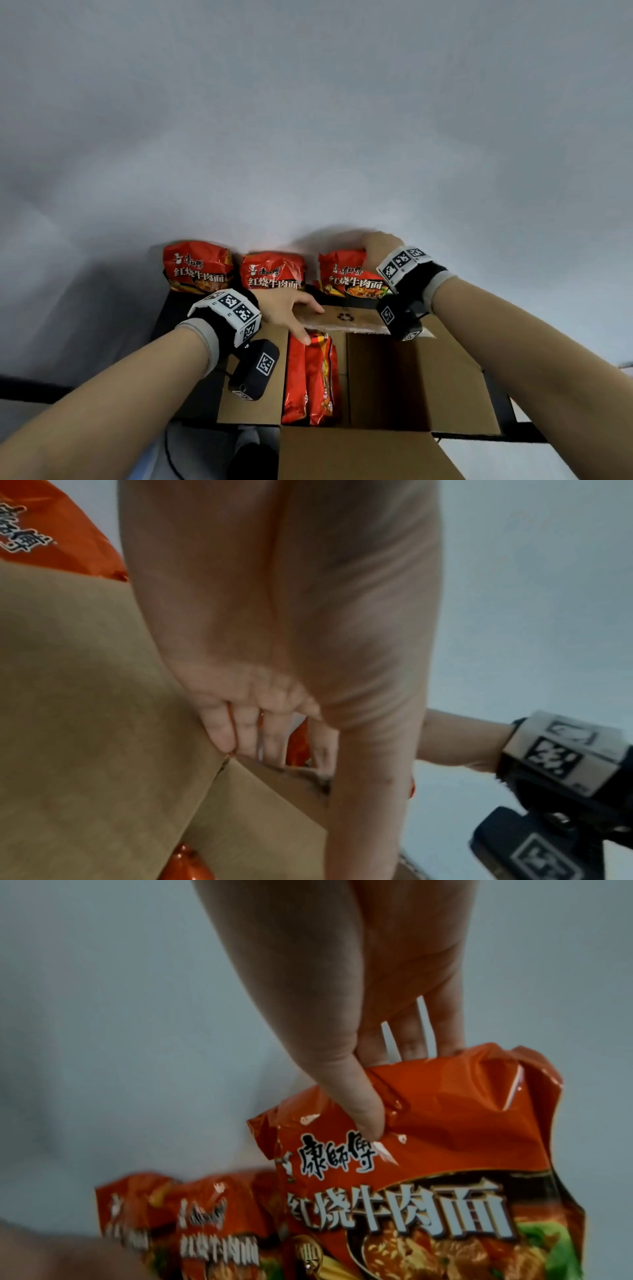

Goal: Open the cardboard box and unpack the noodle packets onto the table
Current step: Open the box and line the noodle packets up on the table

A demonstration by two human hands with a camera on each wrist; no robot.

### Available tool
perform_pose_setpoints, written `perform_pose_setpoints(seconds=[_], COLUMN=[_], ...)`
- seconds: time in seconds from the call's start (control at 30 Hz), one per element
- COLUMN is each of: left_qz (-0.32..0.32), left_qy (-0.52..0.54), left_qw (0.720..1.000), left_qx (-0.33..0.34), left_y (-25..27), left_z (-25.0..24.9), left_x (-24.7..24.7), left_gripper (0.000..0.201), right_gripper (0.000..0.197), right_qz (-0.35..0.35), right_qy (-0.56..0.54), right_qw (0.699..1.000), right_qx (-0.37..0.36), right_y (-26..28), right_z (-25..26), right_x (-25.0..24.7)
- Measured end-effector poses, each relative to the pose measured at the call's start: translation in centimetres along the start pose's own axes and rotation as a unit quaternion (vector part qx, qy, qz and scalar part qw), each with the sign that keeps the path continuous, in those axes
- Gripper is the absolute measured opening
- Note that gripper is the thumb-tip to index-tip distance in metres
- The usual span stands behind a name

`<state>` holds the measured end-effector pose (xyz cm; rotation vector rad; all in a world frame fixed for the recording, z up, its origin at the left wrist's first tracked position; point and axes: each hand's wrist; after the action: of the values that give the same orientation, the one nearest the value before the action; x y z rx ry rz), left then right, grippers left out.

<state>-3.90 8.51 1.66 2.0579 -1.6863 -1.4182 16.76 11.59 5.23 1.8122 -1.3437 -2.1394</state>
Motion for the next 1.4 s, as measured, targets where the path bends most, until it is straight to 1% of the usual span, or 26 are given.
perform_pose_setpoints(seconds=[0.03,0.07,0.13,0.17,0.23,0.3,0.33,0.4,0.43,0.47,0.5,0.53,0.6,0.63,0.67,0.73,0.83,0.87,0.9,0.93,0.97,1.03,1.13,1.23,1.3,1.4], left_qz=[0.001,0.004,0.007,0.009,0.014,0.019,0.02,0.018,0.016,0.012,0.008,0.003,-0.004,-0.006,-0.007,-0.005,0.0,0.0,-0.001,-0.002,-0.003,-0.005,-0.01,-0.011,-0.008,-0.003], left_qy=[0.0,-0.001,-0.008,-0.01,-0.012,-0.014,-0.014,-0.014,-0.014,-0.015,-0.019,-0.024,-0.033,-0.034,-0.032,-0.025,-0.027,-0.028,-0.028,-0.028,-0.029,-0.035,-0.044,-0.037,-0.032,-0.032], left_qw=[1.0,1.0,1.0,1.0,1.0,0.999,0.999,0.999,0.999,0.999,0.999,0.999,0.998,0.998,0.998,0.999,0.999,0.999,0.999,0.999,0.999,0.999,0.998,0.998,0.999,0.999], left_qx=[0.004,0.006,0.01,0.013,0.019,0.024,0.027,0.032,0.034,0.038,0.042,0.046,0.048,0.048,0.047,0.043,0.038,0.038,0.039,0.04,0.04,0.041,0.044,0.044,0.041,0.038], left_y=[-0.1,-0.1,-0.2,-0.3,-0.4,-0.4,-0.4,-0.5,-0.5,-0.6,-0.6,-0.6,-0.7,-0.7,-0.7,-0.7,-0.6,-0.6,-0.5,-0.5,-0.5,-0.6,-0.5,-0.5,-0.5,-0.6], left_z=[0.0,0.2,0.2,0.3,0.4,0.4,0.5,0.7,0.8,0.9,0.9,0.9,0.8,0.8,0.8,0.8,0.6,0.6,0.5,0.5,0.5,0.5,0.6,0.7,0.7,0.8], left_x=[0.0,-0.1,0.0,0.0,0.2,0.3,0.4,0.5,0.6,0.7,0.7,0.8,1.0,1.0,1.0,0.9,0.9,0.9,0.9,0.9,0.9,1.0,1.3,1.3,1.2,1.1], left_gripper=[0.062,0.063,0.065,0.066,0.068,0.07,0.071,0.072,0.073,0.073,0.073,0.073,0.073,0.072,0.072,0.072,0.071,0.071,0.071,0.071,0.071,0.071,0.073,0.072,0.072,0.072], right_gripper=[0.026,0.028,0.038,0.04,0.048,0.054,0.05,0.038,0.035,0.035,0.035,0.038,0.051,0.058,0.061,0.059,0.05,0.043,0.037,0.034,0.033,0.033,0.036,0.038,0.037,0.035], right_qz=[0.018,0.029,0.055,0.068,0.051,0.057,0.05,-0.017,-0.04,-0.049,-0.056,-0.046,-0.006,-0.004,-0.017,-0.045,-0.059,-0.068,-0.084,-0.104,-0.115,-0.112,-0.08,-0.07,-0.062,-0.071], right_qy=[0.0,0.011,0.037,0.043,0.042,0.055,0.057,0.027,0.011,0.001,0.001,0.006,0.038,0.052,0.072,0.096,0.097,0.093,0.083,0.078,0.088,0.145,0.196,0.21,0.199,0.197], right_qw=[0.999,0.998,0.995,0.995,0.998,0.997,0.996,0.988,0.984,0.982,0.982,0.984,0.994,0.995,0.993,0.988,0.987,0.984,0.977,0.969,0.964,0.959,0.954,0.952,0.956,0.954], right_qx=[0.04,0.061,0.075,0.066,0.008,-0.013,-0.05,-0.153,-0.176,-0.183,-0.182,-0.17,-0.101,-0.085,-0.093,-0.114,-0.112,-0.136,-0.175,-0.208,-0.223,-0.216,-0.21,-0.209,-0.209,-0.214], right_y=[-1.1,-2.7,-3.6,-4.2,-4.5,-4.4,-4.5,-4.5,-4.2,-3.9,-3.7,-3.6,-3.1,-3.1,-3.3,-3.3,-2.4,-2.2,-2.0,-1.8,-1.6,-1.3,-1.5,-1.9,-2.3,-2.3], right_z=[0.5,1.1,1.7,1.6,1.9,1.8,1.7,1.0,0.3,0.3,0.3,0.9,1.8,2.2,2.4,2.7,2.2,1.8,1.5,1.2,1.0,1.1,2.1,2.3,2.1,1.9], right_x=[0.5,0.9,1.4,1.9,2.5,2.9,3.3,4.0,4.4,4.4,4.5,4.3,3.5,3.4,3.3,3.2,3.2,3.2,3.4,3.6,3.8,4.4,4.9,4.7,4.4,4.4])
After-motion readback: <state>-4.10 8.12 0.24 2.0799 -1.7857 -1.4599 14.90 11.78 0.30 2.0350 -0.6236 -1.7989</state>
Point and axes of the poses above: each hand's wrist, its own y-axis away from the middle knuckle, its own x-axis out of the palm, z = x × y, and after that the axes turned 10 degrees about -y, right-handed
